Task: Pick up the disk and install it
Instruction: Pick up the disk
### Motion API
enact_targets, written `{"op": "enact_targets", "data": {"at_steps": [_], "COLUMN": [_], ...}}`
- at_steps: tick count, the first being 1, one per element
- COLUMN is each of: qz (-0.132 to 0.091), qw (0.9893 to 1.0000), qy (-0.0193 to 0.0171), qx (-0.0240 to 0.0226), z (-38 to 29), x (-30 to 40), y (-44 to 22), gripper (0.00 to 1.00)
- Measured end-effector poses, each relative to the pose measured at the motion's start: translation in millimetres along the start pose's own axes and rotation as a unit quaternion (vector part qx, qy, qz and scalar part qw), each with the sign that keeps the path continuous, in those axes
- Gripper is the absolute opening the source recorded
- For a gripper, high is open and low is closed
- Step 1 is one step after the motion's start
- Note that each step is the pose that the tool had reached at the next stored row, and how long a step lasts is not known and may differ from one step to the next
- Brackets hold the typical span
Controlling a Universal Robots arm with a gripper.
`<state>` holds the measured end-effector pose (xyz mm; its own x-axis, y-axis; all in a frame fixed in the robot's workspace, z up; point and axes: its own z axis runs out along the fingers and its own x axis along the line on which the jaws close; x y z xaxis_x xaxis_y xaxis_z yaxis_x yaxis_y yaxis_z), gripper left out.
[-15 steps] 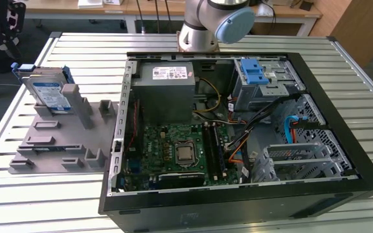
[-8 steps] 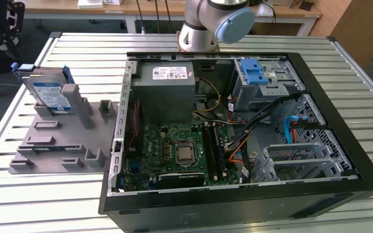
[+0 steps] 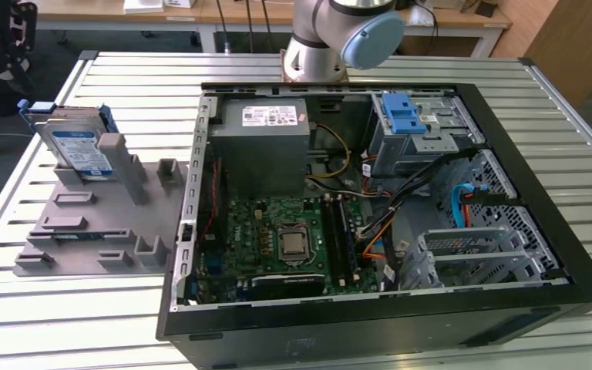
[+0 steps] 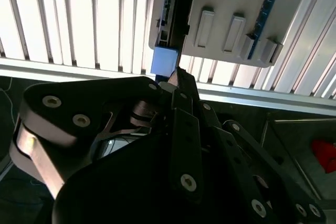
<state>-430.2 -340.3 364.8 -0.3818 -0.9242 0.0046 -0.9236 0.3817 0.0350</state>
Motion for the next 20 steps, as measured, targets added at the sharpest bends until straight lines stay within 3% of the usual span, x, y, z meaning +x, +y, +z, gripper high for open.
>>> {"op": "enact_targets", "data": {"at_steps": [6, 10, 13, 20], "qz": [-0.036, -0.070, -0.096, -0.153], "qw": [0.9993, 0.9975, 0.9954, 0.9882], "qy": [-0.0034, -0.0028, -0.0022, -0.0006], "qx": [0.0025, 0.0031, 0.0034, 0.0037], "z": [0.5, 0.8, 1.3, 2.3], "x": [0.0, 0.1, 0.0, 0.0], "y": [0.0, 0.0, 0.0, 0.0], "gripper": [0.11, 0.11, 0.11, 0.11]}}
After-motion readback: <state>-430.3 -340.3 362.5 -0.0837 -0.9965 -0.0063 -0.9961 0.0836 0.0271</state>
